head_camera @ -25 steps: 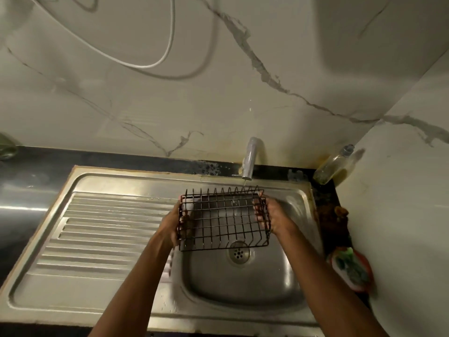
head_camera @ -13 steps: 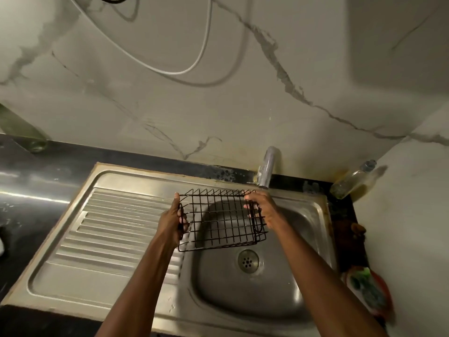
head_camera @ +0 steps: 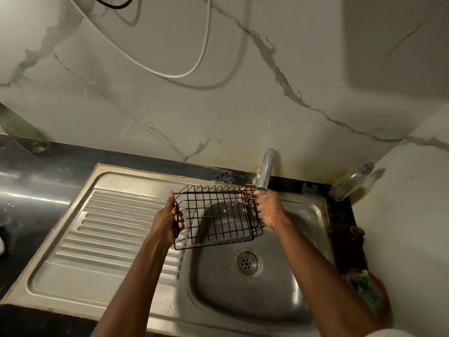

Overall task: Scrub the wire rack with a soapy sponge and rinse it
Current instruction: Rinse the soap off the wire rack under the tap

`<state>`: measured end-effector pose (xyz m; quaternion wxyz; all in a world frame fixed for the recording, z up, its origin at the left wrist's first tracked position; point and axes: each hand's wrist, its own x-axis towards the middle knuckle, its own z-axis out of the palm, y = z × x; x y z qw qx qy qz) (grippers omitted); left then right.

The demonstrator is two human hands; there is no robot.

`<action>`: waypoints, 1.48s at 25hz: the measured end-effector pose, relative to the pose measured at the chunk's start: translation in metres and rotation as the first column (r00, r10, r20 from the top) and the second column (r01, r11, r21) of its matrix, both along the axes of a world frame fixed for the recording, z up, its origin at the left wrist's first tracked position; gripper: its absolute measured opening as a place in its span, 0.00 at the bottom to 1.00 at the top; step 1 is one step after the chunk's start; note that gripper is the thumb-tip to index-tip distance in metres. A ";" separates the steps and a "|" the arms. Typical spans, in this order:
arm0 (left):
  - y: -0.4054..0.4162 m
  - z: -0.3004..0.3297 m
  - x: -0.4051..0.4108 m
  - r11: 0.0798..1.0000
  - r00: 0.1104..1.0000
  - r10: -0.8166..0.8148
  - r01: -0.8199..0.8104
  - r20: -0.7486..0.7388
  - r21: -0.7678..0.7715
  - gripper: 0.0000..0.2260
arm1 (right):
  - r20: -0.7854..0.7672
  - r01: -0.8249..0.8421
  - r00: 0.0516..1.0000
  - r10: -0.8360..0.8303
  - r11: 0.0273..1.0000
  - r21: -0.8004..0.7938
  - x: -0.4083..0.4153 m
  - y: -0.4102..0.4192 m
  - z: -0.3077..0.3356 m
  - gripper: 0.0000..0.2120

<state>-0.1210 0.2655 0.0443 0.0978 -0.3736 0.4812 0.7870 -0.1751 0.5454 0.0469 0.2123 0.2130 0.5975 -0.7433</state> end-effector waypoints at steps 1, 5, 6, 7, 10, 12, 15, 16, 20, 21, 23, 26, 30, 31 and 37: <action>-0.004 0.002 0.001 1.000 1.000 0.010 -0.010 -0.003 0.001 0.24 | 0.059 0.063 0.996 -0.062 0.998 -0.017 -0.007 -0.005 -0.003 0.13; -0.019 0.005 0.006 0.999 1.000 0.021 -0.021 -0.001 -0.034 0.24 | 0.238 0.150 0.955 -0.178 0.980 0.133 -0.036 -0.037 -0.015 0.16; -0.023 0.006 0.008 0.999 1.000 0.030 -0.030 -0.001 -0.031 0.24 | 0.247 0.209 0.938 -0.242 0.966 0.152 -0.041 -0.041 -0.019 0.14; -0.026 0.006 0.010 0.999 0.999 0.041 -0.041 -0.002 -0.025 0.24 | 0.243 0.283 0.915 -0.321 0.943 0.177 -0.043 -0.042 -0.019 0.12; -0.033 0.008 0.013 0.998 0.998 0.066 -0.066 -0.011 -0.025 0.24 | 0.337 0.670 0.721 -0.606 0.734 -0.112 -0.046 -0.040 -0.021 0.17; -0.038 0.010 0.014 0.998 0.999 0.049 -0.049 -0.014 -0.044 0.25 | 0.381 0.718 0.687 -0.619 0.657 -0.229 -0.043 -0.041 -0.023 0.19; -0.037 0.011 0.017 0.997 1.000 0.006 -0.005 0.006 -0.074 0.24 | 0.270 0.484 0.841 -0.468 0.875 0.011 -0.039 -0.046 -0.026 0.04; -0.034 0.012 0.017 0.997 1.000 0.003 -0.002 0.012 -0.073 0.24 | 0.228 0.454 0.859 -0.458 0.888 0.076 -0.038 -0.047 -0.021 0.04; -0.017 0.011 0.008 0.998 1.000 -0.007 0.008 0.013 -0.061 0.24 | 0.028 0.242 0.967 -0.254 0.945 0.222 -0.018 -0.042 0.000 0.06; -0.013 0.009 0.005 0.998 1.000 -0.015 0.015 0.011 -0.053 0.24 | -0.024 0.148 0.989 -0.147 0.953 0.264 -0.010 -0.038 -0.003 0.10; -0.004 0.006 0.000 0.998 0.998 -0.050 0.050 0.024 -0.036 0.25 | -0.143 0.028 0.990 0.021 0.943 0.333 0.009 -0.025 -0.011 0.16; 0.007 0.000 -0.006 0.992 0.991 -0.122 0.124 0.055 -0.033 0.24 | -0.146 0.025 0.989 0.022 0.950 0.312 0.028 0.005 -0.030 0.24; 0.039 -0.010 -0.020 0.967 0.967 -0.253 0.253 0.035 0.017 0.21 | -0.003 0.078 0.997 -0.079 0.973 0.215 0.042 0.045 -0.017 0.42; 0.053 -0.010 -0.021 0.954 0.954 -0.300 0.300 0.032 0.008 0.23 | -0.005 0.133 0.991 -0.134 0.974 0.186 0.047 0.057 -0.012 0.40; 0.139 0.002 -0.040 0.850 0.852 -0.523 0.521 -0.012 -0.072 0.23 | -0.227 0.457 0.876 -0.426 0.883 0.105 0.080 0.130 -0.003 0.35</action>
